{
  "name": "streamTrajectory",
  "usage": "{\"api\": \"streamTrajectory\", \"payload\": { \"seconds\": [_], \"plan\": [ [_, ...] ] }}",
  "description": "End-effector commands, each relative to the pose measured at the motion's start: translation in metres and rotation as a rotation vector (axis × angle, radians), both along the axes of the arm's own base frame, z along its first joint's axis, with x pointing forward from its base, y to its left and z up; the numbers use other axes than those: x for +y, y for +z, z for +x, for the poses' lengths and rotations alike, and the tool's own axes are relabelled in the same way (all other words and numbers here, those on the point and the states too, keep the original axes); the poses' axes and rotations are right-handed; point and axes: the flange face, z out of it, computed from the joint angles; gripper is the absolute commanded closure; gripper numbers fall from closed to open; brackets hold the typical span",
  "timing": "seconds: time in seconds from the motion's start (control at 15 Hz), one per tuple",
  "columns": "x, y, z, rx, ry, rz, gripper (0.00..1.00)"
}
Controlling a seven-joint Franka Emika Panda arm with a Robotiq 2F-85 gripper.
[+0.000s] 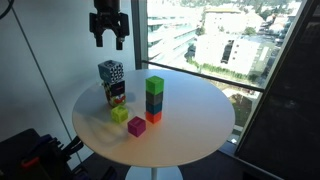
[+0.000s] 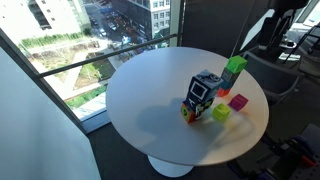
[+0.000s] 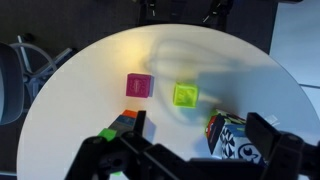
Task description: Remove the block with an owl from the stack and stack it on top of the block with a zebra image on top of it
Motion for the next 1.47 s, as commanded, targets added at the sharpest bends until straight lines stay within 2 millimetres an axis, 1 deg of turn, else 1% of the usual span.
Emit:
{"api": "streamTrajectory", "payload": {
  "seconds": [0.0, 0.33, 0.6, 0.67, 0.73, 0.87, 1.4],
  "plan": [
    [-0.011, 0.03, -0.013, 0.018, 0.009, -0.007, 0.0],
    [-0.015, 0.059, -0.024, -0.051, -0.017, 0.002, 0.0],
    [-0.015, 0.072, -0.027, -0.098, -0.029, -0.003, 0.0],
    [-0.014, 0.073, -0.028, -0.107, -0.026, -0.005, 0.0],
    [-0.011, 0.065, -0.026, -0.077, -0.019, 0.006, 0.0],
    [-0.011, 0.068, -0.027, -0.085, -0.019, 0.006, 0.0],
    [-0.011, 0.068, -0.027, -0.086, -0.019, 0.006, 0.0]
  ]
}}
